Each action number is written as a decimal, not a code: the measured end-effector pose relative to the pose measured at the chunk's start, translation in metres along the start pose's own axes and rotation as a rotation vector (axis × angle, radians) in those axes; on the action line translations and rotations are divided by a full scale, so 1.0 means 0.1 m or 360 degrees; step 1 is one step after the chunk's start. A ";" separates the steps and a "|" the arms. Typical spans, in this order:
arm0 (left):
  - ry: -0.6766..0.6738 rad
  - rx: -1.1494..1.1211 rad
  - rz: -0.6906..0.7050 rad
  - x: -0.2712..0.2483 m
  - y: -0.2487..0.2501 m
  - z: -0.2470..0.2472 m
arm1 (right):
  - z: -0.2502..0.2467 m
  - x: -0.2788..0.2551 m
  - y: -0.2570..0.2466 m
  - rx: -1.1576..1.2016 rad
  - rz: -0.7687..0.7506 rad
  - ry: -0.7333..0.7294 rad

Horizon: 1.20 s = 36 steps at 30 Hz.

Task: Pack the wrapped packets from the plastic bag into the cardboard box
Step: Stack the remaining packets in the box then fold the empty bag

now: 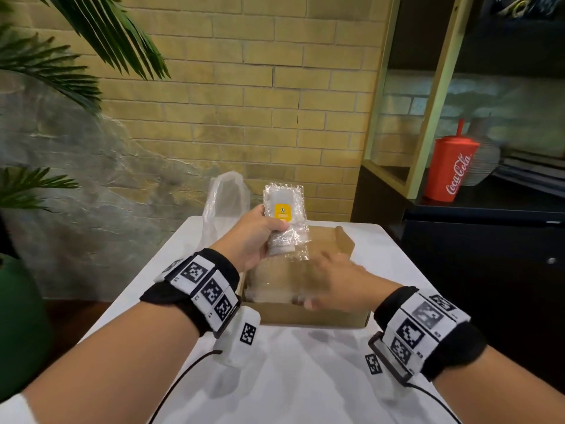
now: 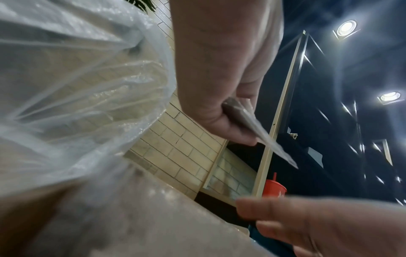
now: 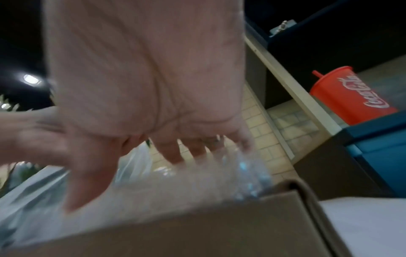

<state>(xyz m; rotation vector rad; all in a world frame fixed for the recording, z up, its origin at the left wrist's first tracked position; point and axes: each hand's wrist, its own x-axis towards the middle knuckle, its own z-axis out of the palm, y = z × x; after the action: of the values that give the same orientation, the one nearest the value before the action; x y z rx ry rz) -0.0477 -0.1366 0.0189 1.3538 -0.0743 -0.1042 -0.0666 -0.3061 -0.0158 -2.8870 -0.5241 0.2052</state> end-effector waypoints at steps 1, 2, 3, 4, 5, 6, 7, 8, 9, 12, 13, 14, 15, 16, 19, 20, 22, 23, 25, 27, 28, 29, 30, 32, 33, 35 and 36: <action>-0.0003 0.0012 0.0008 0.01 0.01 -0.01 | 0.03 0.01 0.00 -0.0110 0.0035 -0.0121; -0.0008 0.0019 0.0015 0.02 0.01 -0.02 | 0.06 0.03 -0.01 -0.0214 0.0044 -0.0192; -0.0015 0.0029 0.0023 0.04 0.02 -0.03 | 0.08 0.05 -0.03 -0.0296 0.0044 -0.0234; -0.0019 0.0044 0.0030 0.05 0.02 -0.04 | 0.07 0.06 -0.05 -0.0341 0.0041 -0.0260; -0.0020 0.0062 0.0035 0.06 0.03 -0.05 | 0.06 0.08 -0.08 -0.0360 0.0050 -0.0279; -0.0024 0.0079 0.0042 0.07 0.03 -0.06 | 0.05 0.11 -0.09 -0.0365 0.0061 -0.0289; -0.0029 0.0090 0.0048 0.08 0.04 -0.07 | 0.04 0.13 -0.11 -0.0367 0.0075 -0.0299; -0.0036 0.0092 0.0053 0.10 0.04 -0.08 | 0.03 0.15 -0.12 -0.0371 0.0083 -0.0308; -0.0039 0.0090 0.0056 0.11 0.05 -0.08 | 0.03 0.16 -0.12 -0.0373 0.0088 -0.0317; -0.0035 0.0090 0.0072 0.13 0.06 -0.10 | 0.02 0.20 -0.12 -0.0370 0.0098 -0.0320; -0.0036 0.0091 0.0070 0.14 0.06 -0.11 | 0.02 0.22 -0.12 -0.0372 0.0100 -0.0322; -0.0036 0.0093 0.0065 0.16 0.05 -0.12 | 0.02 0.22 -0.12 -0.0373 0.0102 -0.0329; -0.0036 0.0099 0.0059 0.17 0.04 -0.13 | 0.02 0.23 -0.13 -0.0374 0.0103 -0.0331; -0.0034 0.0110 0.0053 0.18 0.03 -0.15 | 0.02 0.24 -0.13 -0.0370 0.0103 -0.0330; -0.0005 0.0166 0.0028 0.21 -0.02 -0.24 | 0.02 0.27 -0.12 -0.0361 0.0104 -0.0323; 0.0008 0.0184 0.0014 0.21 -0.04 -0.27 | 0.03 0.28 -0.12 -0.0357 0.0105 -0.0320; 0.0035 0.0209 -0.0016 0.22 -0.07 -0.33 | 0.04 0.30 -0.11 -0.0347 0.0110 -0.0321; 0.0039 0.0215 -0.0025 0.22 -0.07 -0.35 | 0.03 0.31 -0.10 -0.0340 0.0113 -0.0328; 0.0031 0.0210 -0.0028 0.22 -0.07 -0.36 | 0.02 0.33 -0.09 -0.0306 0.0127 -0.0350; 0.0016 0.0199 -0.0014 0.23 -0.06 -0.35 | 0.00 0.36 -0.09 -0.0259 0.0157 -0.0380; 0.0009 0.0192 -0.0004 0.24 -0.05 -0.34 | -0.01 0.39 -0.09 -0.0244 0.0176 -0.0394; 0.0004 0.0181 0.0005 0.25 -0.05 -0.33 | -0.02 0.42 -0.10 -0.0235 0.0197 -0.0405; 0.0000 0.0170 0.0013 0.25 -0.04 -0.31 | -0.03 0.44 -0.10 -0.0229 0.0221 -0.0415; -0.0011 0.0147 0.0030 0.25 -0.03 -0.29 | -0.04 0.48 -0.11 -0.0212 0.0259 -0.0425; -0.0017 0.0137 0.0038 0.26 -0.03 -0.27 | -0.04 0.48 -0.12 -0.0207 0.0269 -0.0426; -0.0022 0.0112 0.0054 0.26 -0.01 -0.26 | -0.04 0.49 -0.10 -0.0206 0.0287 -0.0422; -0.0020 0.0092 0.0063 0.26 0.00 -0.25 | -0.04 0.49 -0.09 -0.0205 0.0295 -0.0418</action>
<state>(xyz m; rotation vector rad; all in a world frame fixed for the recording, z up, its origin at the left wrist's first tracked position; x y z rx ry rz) -0.0193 -0.1153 0.0133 1.4090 -0.1152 -0.0780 -0.0232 -0.2811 -0.0149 -3.0531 -0.3199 0.6066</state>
